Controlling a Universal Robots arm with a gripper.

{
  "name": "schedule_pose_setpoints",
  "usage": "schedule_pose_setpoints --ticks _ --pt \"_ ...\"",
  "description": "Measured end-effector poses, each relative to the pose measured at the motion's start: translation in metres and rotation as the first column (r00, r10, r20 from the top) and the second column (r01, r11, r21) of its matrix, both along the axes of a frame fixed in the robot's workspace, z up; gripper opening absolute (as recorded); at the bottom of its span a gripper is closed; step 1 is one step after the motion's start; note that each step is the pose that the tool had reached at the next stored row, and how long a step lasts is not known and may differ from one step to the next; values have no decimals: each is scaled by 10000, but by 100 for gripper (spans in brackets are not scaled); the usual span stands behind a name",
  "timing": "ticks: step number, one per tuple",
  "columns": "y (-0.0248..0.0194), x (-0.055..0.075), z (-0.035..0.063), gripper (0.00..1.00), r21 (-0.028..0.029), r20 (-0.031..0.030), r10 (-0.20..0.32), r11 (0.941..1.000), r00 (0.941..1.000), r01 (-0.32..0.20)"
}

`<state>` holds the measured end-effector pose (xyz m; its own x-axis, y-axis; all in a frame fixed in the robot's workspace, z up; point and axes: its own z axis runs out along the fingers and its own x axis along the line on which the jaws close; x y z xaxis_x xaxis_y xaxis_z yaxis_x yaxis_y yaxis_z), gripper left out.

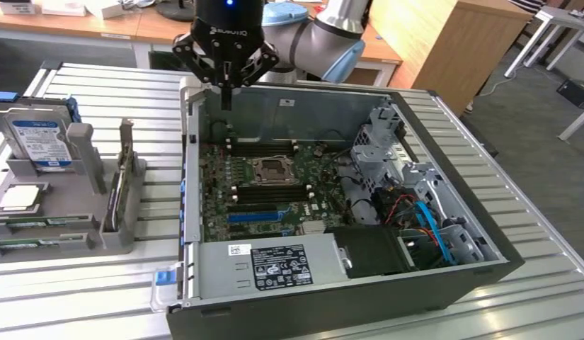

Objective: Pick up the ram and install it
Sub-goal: 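Reach for the ram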

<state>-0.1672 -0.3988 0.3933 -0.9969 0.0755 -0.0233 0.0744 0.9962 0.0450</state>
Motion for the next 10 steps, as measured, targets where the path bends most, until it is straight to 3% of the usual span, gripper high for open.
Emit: schedule_pose_setpoints --ticks 10 --pt "0 -360 0 11 0 0 0 10000 10000 0"
